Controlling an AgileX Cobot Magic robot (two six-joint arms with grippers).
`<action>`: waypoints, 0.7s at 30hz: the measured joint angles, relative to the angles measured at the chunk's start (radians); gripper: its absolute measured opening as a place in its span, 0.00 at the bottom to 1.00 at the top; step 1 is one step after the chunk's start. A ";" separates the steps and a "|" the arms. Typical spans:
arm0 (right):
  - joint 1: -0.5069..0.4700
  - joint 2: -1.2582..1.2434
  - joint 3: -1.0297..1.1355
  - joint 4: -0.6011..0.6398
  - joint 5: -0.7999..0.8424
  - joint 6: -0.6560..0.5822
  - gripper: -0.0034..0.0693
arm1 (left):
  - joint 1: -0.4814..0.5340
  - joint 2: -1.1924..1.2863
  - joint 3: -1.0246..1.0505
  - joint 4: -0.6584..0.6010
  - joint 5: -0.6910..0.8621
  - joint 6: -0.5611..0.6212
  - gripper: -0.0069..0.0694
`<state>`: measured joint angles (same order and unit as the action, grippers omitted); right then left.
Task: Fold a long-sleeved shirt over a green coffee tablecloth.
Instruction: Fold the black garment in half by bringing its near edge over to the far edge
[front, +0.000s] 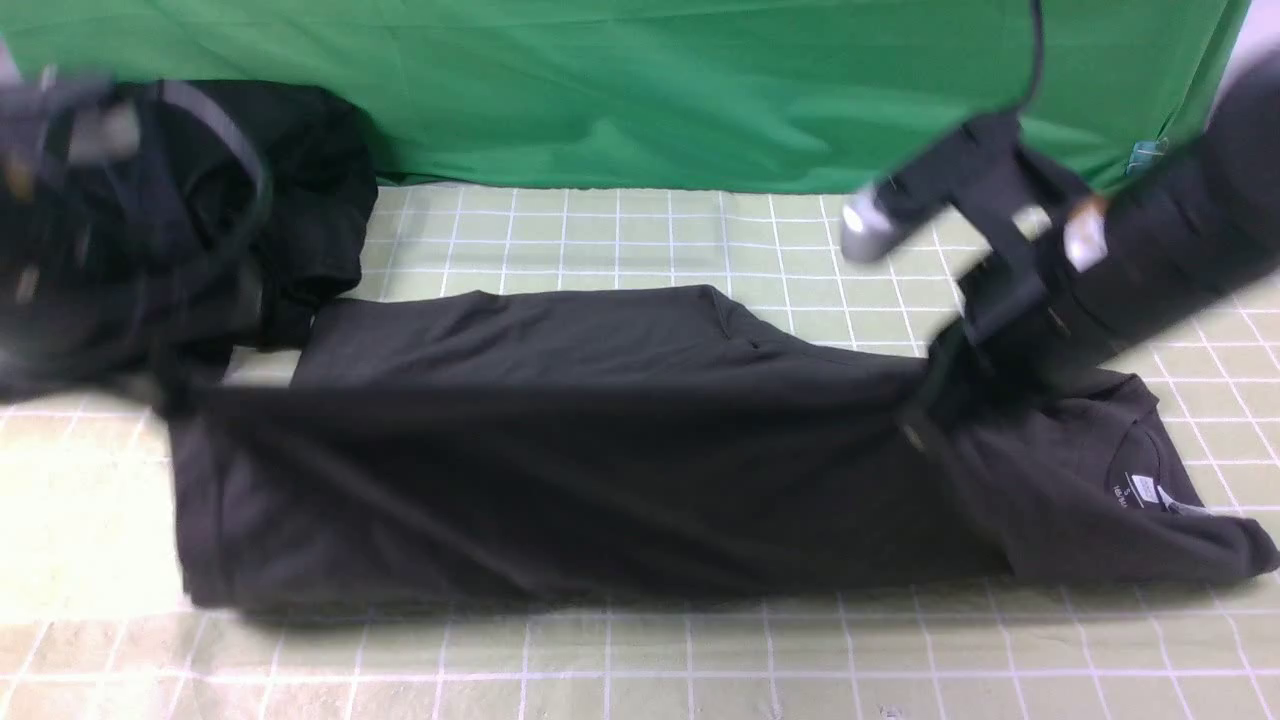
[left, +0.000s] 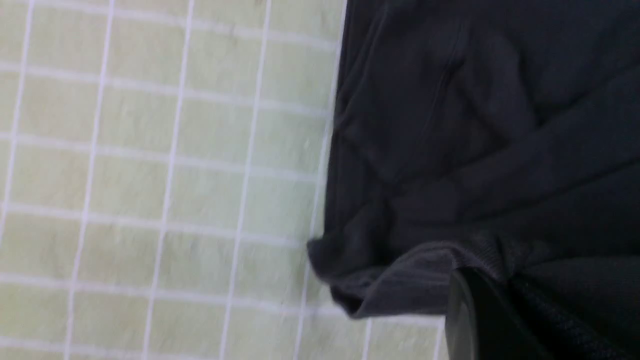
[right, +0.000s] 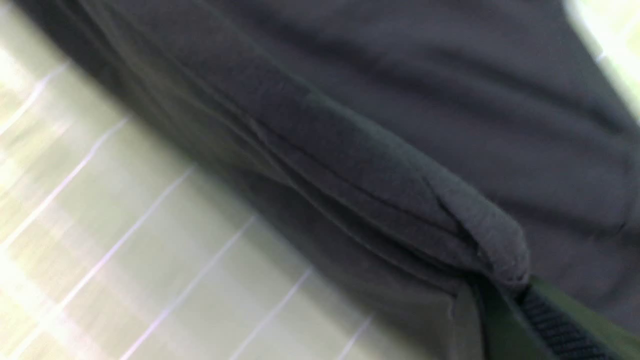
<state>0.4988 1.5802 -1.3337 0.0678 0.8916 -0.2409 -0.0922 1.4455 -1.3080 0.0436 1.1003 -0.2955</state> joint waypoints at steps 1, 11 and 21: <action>-0.002 0.008 -0.007 -0.001 -0.002 -0.001 0.06 | 0.000 0.011 -0.010 -0.004 0.000 0.004 0.11; -0.078 0.429 -0.389 0.001 -0.114 -0.010 0.06 | 0.083 0.576 -0.551 0.016 -0.003 0.043 0.11; -0.092 0.645 -0.515 0.001 -0.275 0.017 0.13 | 0.083 0.851 -0.832 0.077 -0.004 0.053 0.12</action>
<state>0.4066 2.2247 -1.8490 0.0689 0.6164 -0.2238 -0.0088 2.2969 -2.1404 0.1206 1.0958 -0.2427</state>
